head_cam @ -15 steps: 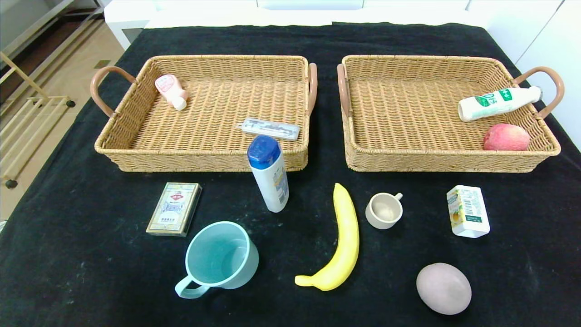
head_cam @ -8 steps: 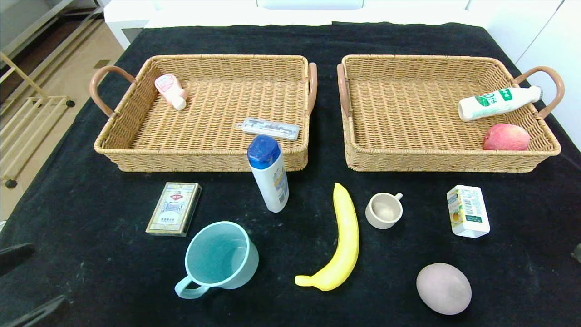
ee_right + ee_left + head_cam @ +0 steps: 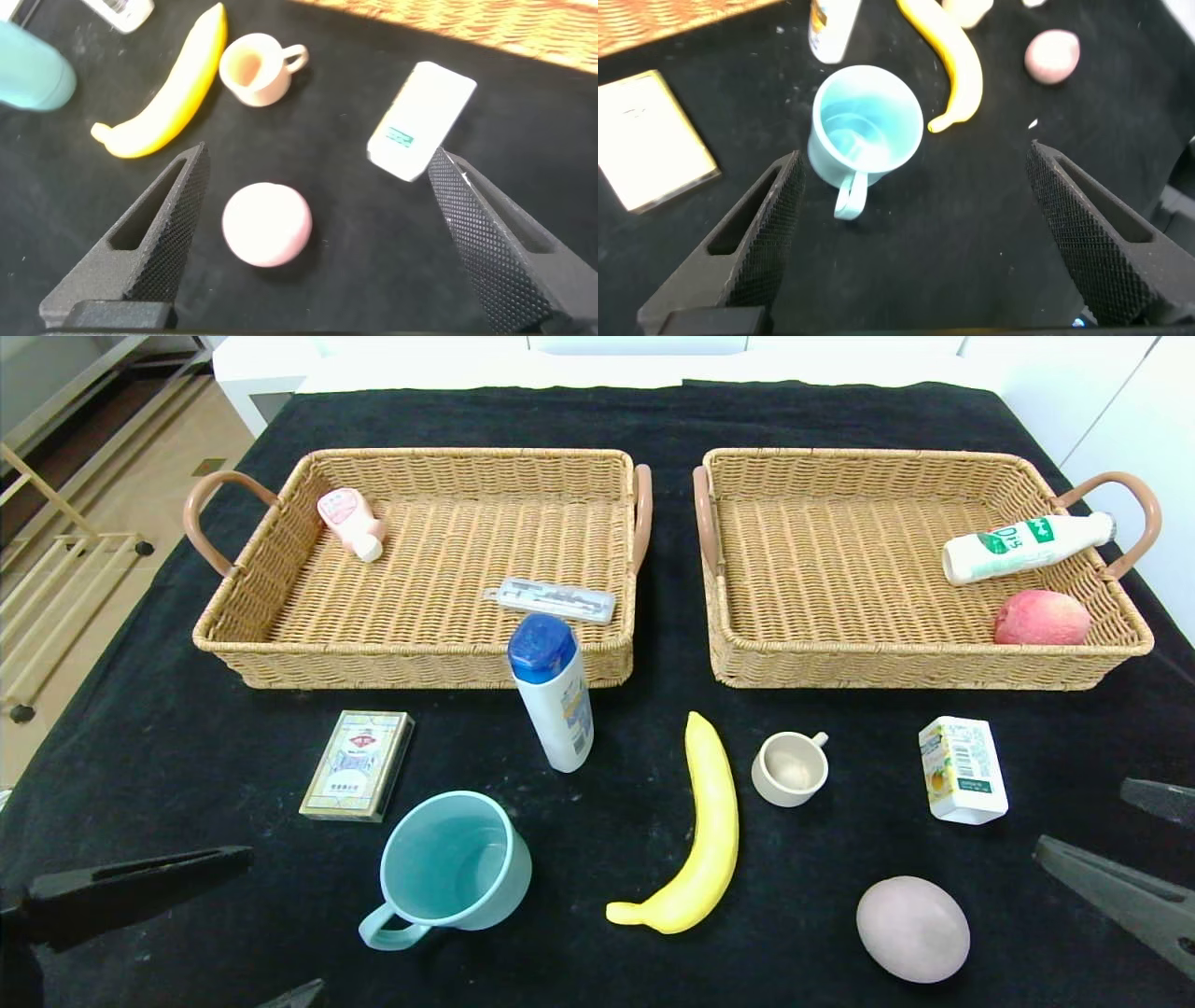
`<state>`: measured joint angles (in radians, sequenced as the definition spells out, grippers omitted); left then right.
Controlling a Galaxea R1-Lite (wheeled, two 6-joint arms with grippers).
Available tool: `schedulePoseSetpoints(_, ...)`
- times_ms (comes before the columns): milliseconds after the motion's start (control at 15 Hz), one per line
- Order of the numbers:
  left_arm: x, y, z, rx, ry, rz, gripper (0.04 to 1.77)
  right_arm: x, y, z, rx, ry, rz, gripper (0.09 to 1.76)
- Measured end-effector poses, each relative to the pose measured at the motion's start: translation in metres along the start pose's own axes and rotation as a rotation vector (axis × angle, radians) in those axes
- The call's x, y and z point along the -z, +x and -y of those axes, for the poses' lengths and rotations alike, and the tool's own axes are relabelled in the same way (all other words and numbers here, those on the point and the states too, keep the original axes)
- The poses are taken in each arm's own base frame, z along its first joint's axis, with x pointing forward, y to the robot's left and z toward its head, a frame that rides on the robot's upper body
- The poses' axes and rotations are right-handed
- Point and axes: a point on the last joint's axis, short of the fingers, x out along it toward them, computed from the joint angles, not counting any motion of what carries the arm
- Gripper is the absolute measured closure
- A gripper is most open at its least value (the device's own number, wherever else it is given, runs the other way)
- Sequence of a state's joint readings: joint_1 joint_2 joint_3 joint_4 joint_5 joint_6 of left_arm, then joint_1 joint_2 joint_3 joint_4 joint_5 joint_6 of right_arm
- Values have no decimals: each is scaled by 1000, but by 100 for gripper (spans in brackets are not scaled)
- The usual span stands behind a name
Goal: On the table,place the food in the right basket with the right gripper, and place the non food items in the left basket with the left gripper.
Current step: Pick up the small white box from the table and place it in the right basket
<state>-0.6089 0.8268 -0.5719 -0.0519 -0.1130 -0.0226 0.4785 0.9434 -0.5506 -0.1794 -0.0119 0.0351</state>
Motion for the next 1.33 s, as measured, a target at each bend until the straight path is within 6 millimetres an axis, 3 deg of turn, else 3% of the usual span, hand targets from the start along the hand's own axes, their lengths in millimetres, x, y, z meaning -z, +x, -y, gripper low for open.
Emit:
schedulePoseSetpoints(533, -12, 36, -3, -7, 38, -17, 9, -5, 24, -5, -12, -14, -56, 14)
schedulePoseSetpoints(1333, -18, 36, -10, -77, 52, -2, 9, -14, 40, -6, 45, -21, -46, 14)
